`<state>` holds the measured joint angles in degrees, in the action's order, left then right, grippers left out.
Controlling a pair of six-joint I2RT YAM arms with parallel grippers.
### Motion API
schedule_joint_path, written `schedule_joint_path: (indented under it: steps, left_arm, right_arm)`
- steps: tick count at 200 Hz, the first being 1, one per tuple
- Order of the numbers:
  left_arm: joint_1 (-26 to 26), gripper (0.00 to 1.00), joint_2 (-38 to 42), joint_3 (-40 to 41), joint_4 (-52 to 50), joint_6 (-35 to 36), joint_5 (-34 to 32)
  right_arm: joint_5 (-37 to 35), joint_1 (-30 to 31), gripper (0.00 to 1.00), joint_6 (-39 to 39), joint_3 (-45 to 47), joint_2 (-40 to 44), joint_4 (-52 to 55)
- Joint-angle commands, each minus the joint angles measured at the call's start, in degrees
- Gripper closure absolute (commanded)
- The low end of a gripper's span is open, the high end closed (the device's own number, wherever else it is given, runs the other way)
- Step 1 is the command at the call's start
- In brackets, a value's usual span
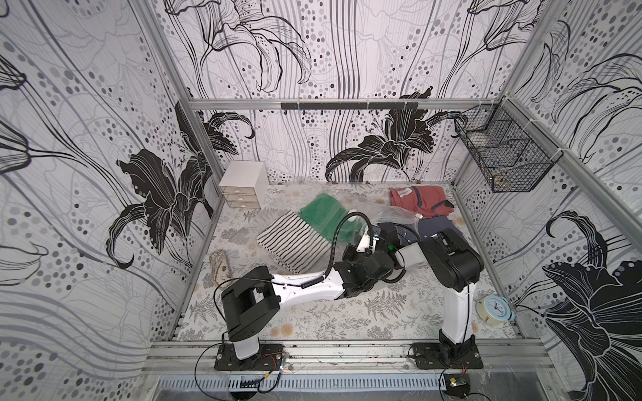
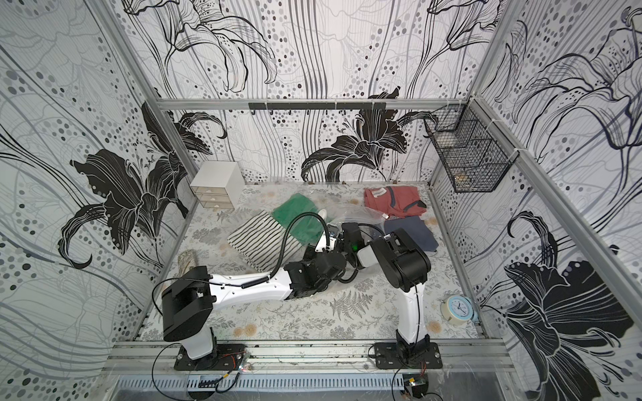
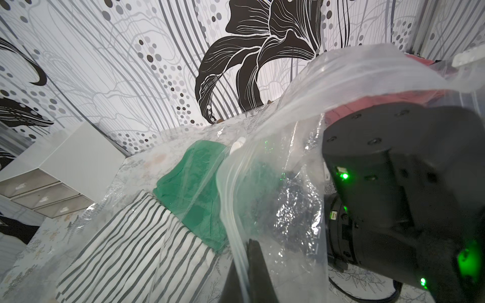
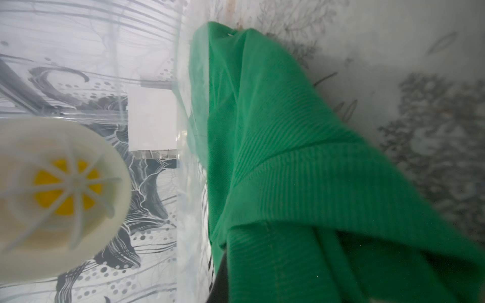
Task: Take the tank top out of the vacuum bag
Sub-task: Take out the tank top from the vacuum bag.
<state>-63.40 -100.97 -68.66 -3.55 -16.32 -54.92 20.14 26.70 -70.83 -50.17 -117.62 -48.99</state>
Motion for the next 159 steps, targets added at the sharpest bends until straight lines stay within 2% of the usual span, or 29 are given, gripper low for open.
schedule_joint_path:
  steps: [1, 17, 36, 65, 90, 159]
  left_arm:
    - [-0.88, 1.0, 4.24, 1.04, 6.58, 3.41, -2.67]
    - [-1.7, 1.0, 5.05, 2.41, 10.69, 6.42, -4.57]
    - [-2.22, 1.0, 4.9, 2.69, 11.43, 6.7, -7.73]
    - [-2.34, 1.0, 4.53, 3.52, 14.16, 7.97, -7.72]
    - [-2.35, 1.0, 1.69, 1.13, 11.17, 7.96, -9.33]
    - [-2.04, 1.0, -0.61, 0.82, 7.88, 4.79, -7.75]
  right_arm:
    - [1.35, 1.68, 1.0, 1.32, -1.23, -2.4, -2.8]
    - [1.07, 1.87, 1.0, 1.37, 0.0, -1.43, -6.28]
    - [-0.88, 2.12, 1.0, 3.65, 4.28, 2.4, -10.54]
    - [-0.17, 2.98, 1.0, 3.68, 9.1, 4.31, -16.34]
    - [-1.19, 3.97, 1.0, 5.77, 11.52, 8.13, -13.27]
    - [-3.93, 3.42, 1.0, 8.82, 13.71, 19.85, -1.73]
